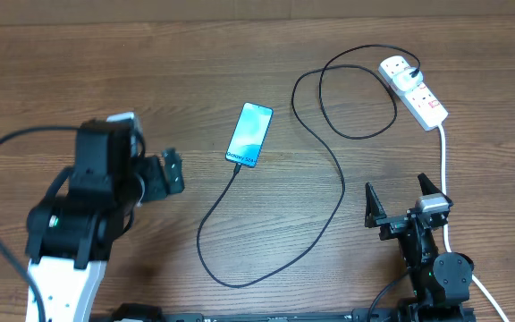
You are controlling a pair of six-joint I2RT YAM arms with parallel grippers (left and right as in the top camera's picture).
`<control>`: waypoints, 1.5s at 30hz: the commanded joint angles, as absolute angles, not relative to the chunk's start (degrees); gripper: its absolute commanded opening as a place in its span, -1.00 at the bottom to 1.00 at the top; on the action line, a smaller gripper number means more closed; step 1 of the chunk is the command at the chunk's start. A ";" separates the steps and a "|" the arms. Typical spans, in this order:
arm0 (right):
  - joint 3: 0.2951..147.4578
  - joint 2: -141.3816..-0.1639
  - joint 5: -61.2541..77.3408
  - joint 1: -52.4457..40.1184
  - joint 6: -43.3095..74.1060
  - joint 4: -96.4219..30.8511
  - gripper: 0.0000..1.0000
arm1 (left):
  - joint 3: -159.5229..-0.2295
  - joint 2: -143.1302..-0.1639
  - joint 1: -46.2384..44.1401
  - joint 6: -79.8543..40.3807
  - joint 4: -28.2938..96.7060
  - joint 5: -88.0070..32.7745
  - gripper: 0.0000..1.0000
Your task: Plug charger to phone and switch on socket
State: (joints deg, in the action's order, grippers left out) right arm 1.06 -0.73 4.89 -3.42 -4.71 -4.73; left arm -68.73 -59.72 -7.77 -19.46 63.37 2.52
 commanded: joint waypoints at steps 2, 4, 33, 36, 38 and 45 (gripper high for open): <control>0.49 -0.16 4.34 -3.73 -4.97 -4.56 1.00 | -65.23 -53.82 -5.21 -17.17 63.05 -0.75 1.00; 0.49 -0.16 4.34 -3.73 -4.97 -4.56 1.00 | -64.86 -52.12 -5.04 -17.17 63.22 -0.97 1.00; 0.49 -0.16 4.34 -3.73 -4.99 -4.56 1.00 | -64.79 -42.22 -4.80 -1.19 64.07 -8.32 1.00; 0.49 -0.16 4.32 -3.73 -4.97 -4.56 1.00 | -64.60 -39.97 -4.71 -0.93 64.05 -8.45 1.00; 0.49 -0.16 4.32 -3.73 -4.97 -4.56 1.00 | -64.18 -38.15 -4.40 -0.14 64.07 -8.86 1.00; 0.49 -0.16 4.34 -3.73 -4.97 -4.56 1.00 | -61.80 -35.42 -3.99 0.30 64.47 -8.49 0.99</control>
State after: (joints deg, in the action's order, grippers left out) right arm 1.06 -0.73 4.89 -3.42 -4.73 -4.73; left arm -63.07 -35.59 -4.38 -1.21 64.40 -7.99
